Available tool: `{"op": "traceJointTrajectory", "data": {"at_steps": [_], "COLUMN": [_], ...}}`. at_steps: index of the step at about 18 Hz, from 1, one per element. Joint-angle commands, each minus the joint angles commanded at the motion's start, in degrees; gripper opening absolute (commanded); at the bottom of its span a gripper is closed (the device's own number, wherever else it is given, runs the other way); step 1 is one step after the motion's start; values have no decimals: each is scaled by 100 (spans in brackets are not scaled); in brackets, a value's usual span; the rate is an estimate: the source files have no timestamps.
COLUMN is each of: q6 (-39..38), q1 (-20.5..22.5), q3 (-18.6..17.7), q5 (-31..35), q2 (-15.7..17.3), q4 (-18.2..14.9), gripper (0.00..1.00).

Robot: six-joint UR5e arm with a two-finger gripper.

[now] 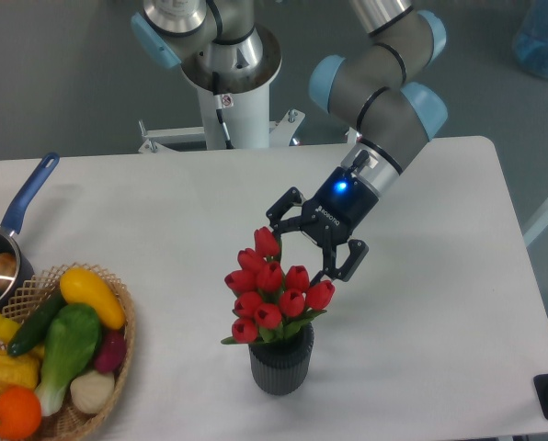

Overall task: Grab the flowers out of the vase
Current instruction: 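Move the open gripper toward the tulip stems above the black vase, then lower the gripper around the tulip stems and close it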

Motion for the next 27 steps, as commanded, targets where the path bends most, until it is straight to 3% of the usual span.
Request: {"op": "traceJointTrajectory", "data": {"at_steps": [7, 10, 14, 20, 22, 25, 27], "q6": [0, 0, 0, 0, 0, 9, 9], "q1": [26, -17, -53, -123, -132, -114, -79], "q3": [308, 299, 308, 299, 299, 299, 282], "q5": [-53, -79, -632, -677, -677, -782, -861], "q2": [-325, -343, -475, -536, -554, -589, -598], "q4": [0, 0, 0, 0, 0, 0, 0], "gripper": [100, 100, 100, 100, 85, 36, 14]}}
